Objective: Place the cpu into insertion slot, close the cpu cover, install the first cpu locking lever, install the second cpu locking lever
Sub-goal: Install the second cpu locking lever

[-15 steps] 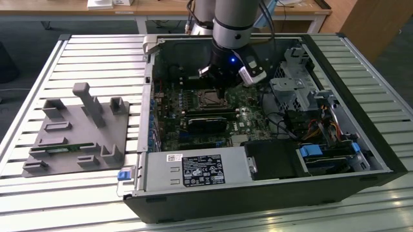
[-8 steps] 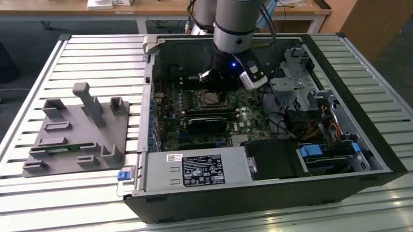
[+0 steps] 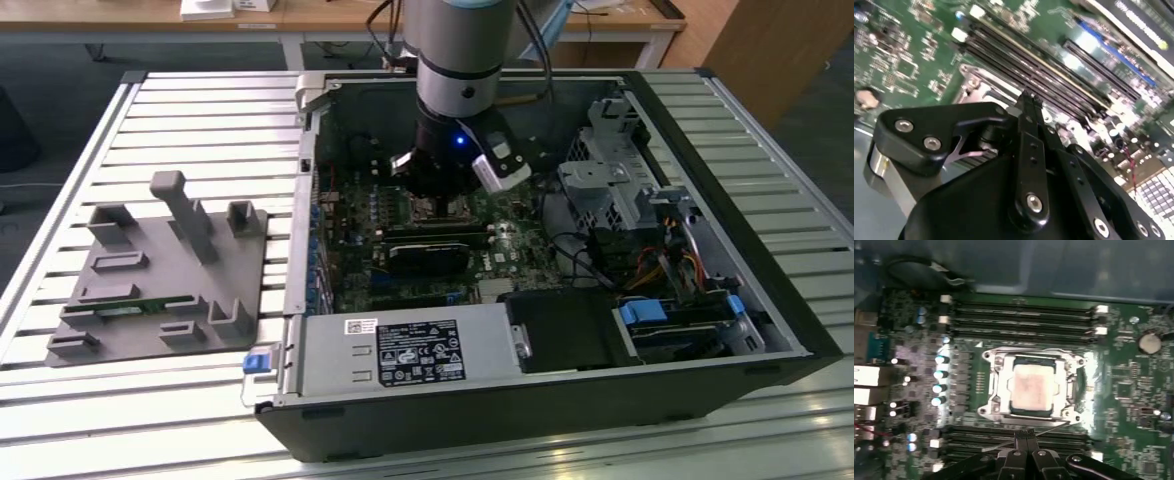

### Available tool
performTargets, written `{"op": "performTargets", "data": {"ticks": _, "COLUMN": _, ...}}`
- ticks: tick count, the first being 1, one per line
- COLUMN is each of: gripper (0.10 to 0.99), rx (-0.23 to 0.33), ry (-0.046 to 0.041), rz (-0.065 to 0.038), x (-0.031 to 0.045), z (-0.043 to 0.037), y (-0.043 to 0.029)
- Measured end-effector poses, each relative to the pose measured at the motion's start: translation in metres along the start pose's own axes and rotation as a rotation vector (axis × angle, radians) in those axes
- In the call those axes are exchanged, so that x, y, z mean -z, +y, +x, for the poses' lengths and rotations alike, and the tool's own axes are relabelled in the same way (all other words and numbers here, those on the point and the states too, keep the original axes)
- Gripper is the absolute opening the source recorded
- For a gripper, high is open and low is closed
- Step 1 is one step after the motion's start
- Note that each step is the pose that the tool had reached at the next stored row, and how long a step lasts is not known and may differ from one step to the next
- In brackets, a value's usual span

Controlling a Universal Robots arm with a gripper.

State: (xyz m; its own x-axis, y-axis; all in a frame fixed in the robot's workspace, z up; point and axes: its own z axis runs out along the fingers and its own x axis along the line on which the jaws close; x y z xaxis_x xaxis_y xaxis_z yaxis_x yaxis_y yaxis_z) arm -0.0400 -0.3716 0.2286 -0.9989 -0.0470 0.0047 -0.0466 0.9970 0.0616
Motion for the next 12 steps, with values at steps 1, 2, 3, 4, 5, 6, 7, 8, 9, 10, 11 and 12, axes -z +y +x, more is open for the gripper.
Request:
{"op": "performTargets", "data": {"ticks": 1, "gripper": 0.118, "rx": 0.000, "ry": 0.0000, "rz": 0.000, "x": -0.0004, "z": 0.0028, "y": 0.0000}}
{"op": "performTargets", "data": {"ticks": 2, "gripper": 0.118, "rx": 0.001, "ry": 0.0000, "rz": -0.001, "x": -0.0009, "z": 0.0053, "y": -0.0001}}
{"op": "performTargets", "data": {"ticks": 3, "gripper": 0.118, "rx": 0.002, "ry": -0.0002, "rz": -0.006, "x": -0.0013, "z": 0.0074, "y": -0.0006}}
{"op": "performTargets", "data": {"ticks": 4, "gripper": 0.118, "rx": 0.002, "ry": -0.0006, "rz": -0.017, "x": -0.0015, "z": 0.0086, "y": -0.0013}}
{"op": "performTargets", "data": {"ticks": 5, "gripper": 0.118, "rx": 0.002, "ry": -0.0015, "rz": -0.032, "x": -0.0015, "z": 0.0093, "y": -0.0026}}
{"op": "performTargets", "data": {"ticks": 6, "gripper": 0.118, "rx": 0.002, "ry": -0.0021, "rz": -0.046, "x": -0.0014, "z": 0.0097, "y": -0.0039}}
{"op": "performTargets", "data": {"ticks": 7, "gripper": 0.118, "rx": 0.002, "ry": -0.0026, "rz": -0.059, "x": -0.0013, "z": 0.0099, "y": -0.0054}}
{"op": "performTargets", "data": {"ticks": 8, "gripper": 0.118, "rx": 0.002, "ry": -0.0031, "rz": -0.067, "x": -0.0013, "z": 0.0102, "y": -0.0070}}
{"op": "performTargets", "data": {"ticks": 9, "gripper": 0.118, "rx": 0.002, "ry": -0.0033, "rz": -0.072, "x": -0.0012, "z": 0.0106, "y": -0.0089}}
{"op": "performTargets", "data": {"ticks": 10, "gripper": 0.118, "rx": 0.002, "ry": -0.0035, "rz": -0.076, "x": -0.0011, "z": 0.0111, "y": -0.0109}}
{"op": "performTargets", "data": {"ticks": 11, "gripper": 0.118, "rx": 0.002, "ry": -0.0037, "rz": -0.079, "x": -0.0011, "z": 0.0115, "y": -0.0126}}
{"op": "performTargets", "data": {"ticks": 12, "gripper": 0.118, "rx": 0.002, "ry": -0.0037, "rz": -0.080, "x": -0.0010, "z": 0.0119, "y": -0.0140}}
